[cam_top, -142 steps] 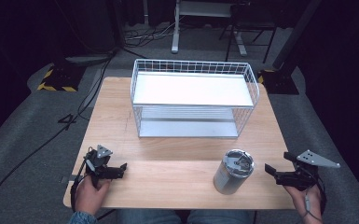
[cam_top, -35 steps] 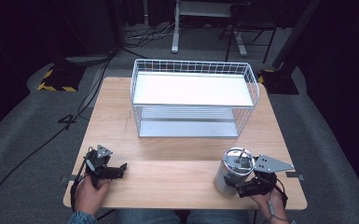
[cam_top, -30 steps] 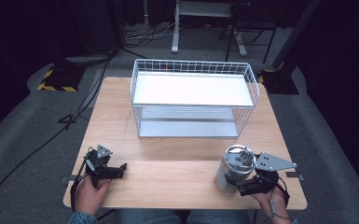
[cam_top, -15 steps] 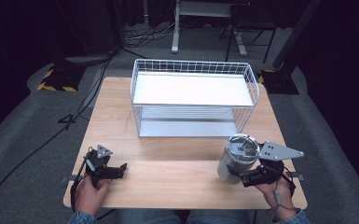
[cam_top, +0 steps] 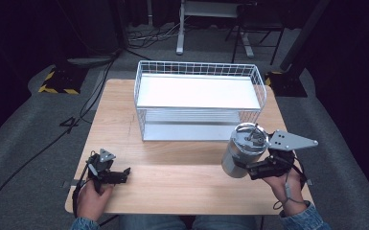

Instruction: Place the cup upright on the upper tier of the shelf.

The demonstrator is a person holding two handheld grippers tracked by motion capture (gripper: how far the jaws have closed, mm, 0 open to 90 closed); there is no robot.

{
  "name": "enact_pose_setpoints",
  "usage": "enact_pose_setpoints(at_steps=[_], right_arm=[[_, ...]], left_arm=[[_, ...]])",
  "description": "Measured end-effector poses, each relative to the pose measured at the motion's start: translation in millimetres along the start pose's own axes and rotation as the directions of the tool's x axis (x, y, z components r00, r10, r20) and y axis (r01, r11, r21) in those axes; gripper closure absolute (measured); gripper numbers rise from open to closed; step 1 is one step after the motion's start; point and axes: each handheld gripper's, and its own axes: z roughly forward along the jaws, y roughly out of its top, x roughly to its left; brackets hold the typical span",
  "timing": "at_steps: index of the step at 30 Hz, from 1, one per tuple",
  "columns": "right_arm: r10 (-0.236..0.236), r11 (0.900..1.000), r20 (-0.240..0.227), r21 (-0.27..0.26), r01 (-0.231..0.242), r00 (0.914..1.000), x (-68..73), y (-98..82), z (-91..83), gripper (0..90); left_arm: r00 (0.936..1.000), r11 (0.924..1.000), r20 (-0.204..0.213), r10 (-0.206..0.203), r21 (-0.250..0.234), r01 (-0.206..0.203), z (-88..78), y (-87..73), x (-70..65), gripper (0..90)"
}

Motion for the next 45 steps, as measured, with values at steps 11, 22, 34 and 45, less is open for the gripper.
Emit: enact_pose_setpoints(at_steps=[11,22,34,45], right_arm=[[0.027,1.000,0.014,-0.008,-0.027,0.9995,-11.5,32.5,-1.7,3.6],[0.046,0.999,0.043,-0.012,-0.045,0.9980,-28.2,62.8,5.7,3.6],[0.028,1.000,0.074,0.006,-0.028,0.9969,-42.1,102.5,23.3,3.6],[0.038,0.999,0.080,-0.015,-0.037,0.9961,-56.8,131.4,40.1,3.6]], left_arm=[[1.0000,1.0000,-0.001,0.002,0.000,-0.002,0.0,0.0,0.1,1.3],[1.0000,1.0000,-0.001,0.002,0.000,-0.002,0.0,0.0,0.1,1.3],[1.0000,1.0000,-0.001,0.002,-0.001,-0.002,0.0,-0.1,0.0,1.3],[0.9999,1.0000,-0.008,-0.007,-0.002,0.007,-0.3,-0.8,-1.4,1.3]])
